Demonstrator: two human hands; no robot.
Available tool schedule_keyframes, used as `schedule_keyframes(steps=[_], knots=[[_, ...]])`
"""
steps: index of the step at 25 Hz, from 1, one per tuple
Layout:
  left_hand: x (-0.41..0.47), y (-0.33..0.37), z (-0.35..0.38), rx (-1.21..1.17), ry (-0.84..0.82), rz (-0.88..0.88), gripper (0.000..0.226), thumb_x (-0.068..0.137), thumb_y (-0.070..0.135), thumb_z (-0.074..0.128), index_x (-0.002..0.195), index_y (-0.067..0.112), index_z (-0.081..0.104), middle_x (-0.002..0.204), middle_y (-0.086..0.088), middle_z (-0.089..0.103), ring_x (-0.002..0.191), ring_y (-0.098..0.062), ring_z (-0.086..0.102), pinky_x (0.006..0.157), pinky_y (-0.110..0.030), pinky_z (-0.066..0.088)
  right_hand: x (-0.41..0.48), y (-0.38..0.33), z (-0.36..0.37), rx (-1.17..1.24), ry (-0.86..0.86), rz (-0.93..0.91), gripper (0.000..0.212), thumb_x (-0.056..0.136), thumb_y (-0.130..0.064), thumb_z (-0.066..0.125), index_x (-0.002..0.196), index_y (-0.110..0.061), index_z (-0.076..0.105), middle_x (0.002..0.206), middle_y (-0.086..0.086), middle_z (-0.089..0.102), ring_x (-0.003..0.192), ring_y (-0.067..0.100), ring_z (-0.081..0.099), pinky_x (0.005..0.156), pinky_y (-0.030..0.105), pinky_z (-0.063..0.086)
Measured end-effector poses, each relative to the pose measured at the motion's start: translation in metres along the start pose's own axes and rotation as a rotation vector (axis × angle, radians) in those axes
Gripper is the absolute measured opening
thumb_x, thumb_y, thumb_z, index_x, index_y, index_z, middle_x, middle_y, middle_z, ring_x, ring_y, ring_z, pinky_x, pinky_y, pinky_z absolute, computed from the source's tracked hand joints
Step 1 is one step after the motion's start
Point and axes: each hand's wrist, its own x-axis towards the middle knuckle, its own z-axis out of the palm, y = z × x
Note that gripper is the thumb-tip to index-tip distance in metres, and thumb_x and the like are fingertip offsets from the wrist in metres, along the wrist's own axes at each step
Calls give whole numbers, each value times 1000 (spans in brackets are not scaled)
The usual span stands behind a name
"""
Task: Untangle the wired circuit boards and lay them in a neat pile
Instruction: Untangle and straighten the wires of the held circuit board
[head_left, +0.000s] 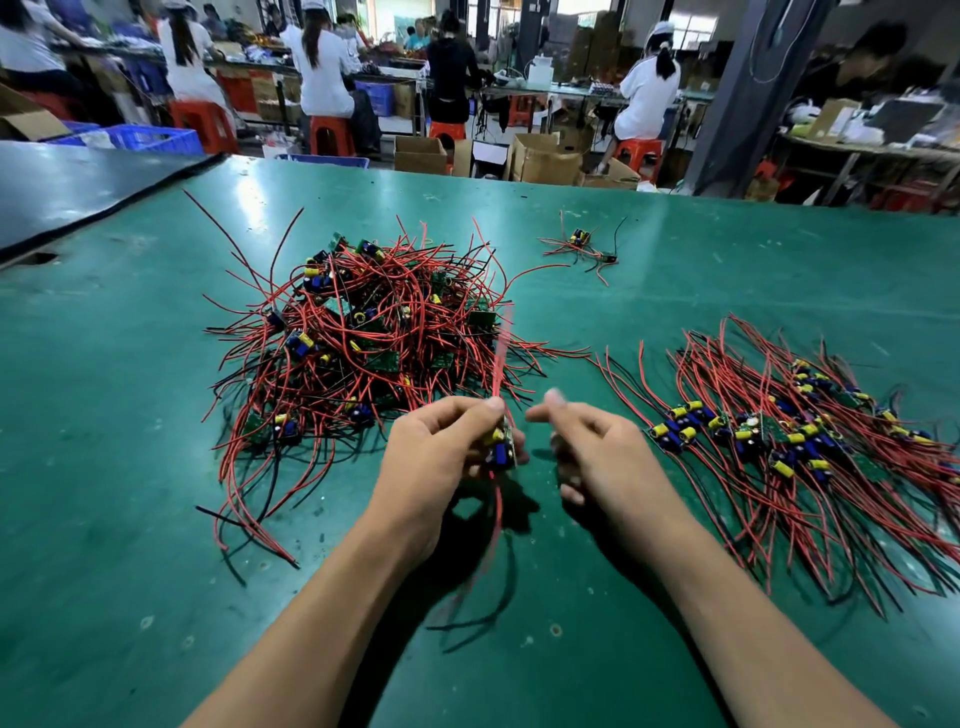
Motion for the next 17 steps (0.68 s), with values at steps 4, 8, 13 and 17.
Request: schedule_keyframes(steps=[4, 8, 13, 17], knots=[[-3, 6, 0, -2, 41, 109, 15, 88, 22, 70, 74, 19, 73, 79, -12, 74, 65, -19, 66, 60, -26, 53, -7, 5, 5, -450, -67, -294, 19, 93, -23, 72, 75, -16, 71, 62, -3, 59, 61, 6, 46, 59, 33, 39], [-5, 10, 0, -23, 71, 112, 13, 89, 25, 68, 78, 19, 72, 96, -25, 71, 78, -30, 61, 77, -46, 48, -15, -1, 8, -354, -170, -288, 32, 78, -40, 84, 67, -25, 58, 58, -10, 46, 57, 7, 38, 53, 26, 32], [-4, 7, 1, -34, 60, 79, 14, 88, 23, 68, 76, 17, 67, 81, -9, 72, 74, -21, 64, 64, -31, 51, -23, -6, 18, -411, -6, -489, 44, 92, -54, 59, 66, -21, 46, 55, -13, 40, 53, 2, 33, 52, 18, 28], [-2, 9, -6, -283, -175, -137, 13, 80, 16, 66, 93, 16, 65, 95, -6, 73, 81, -19, 72, 64, -24, 55, -20, -16, 20, 157, -54, -157, 39, 94, -45, 56, 62, -24, 49, 58, -4, 33, 48, 11, 27, 48, 27, 21]])
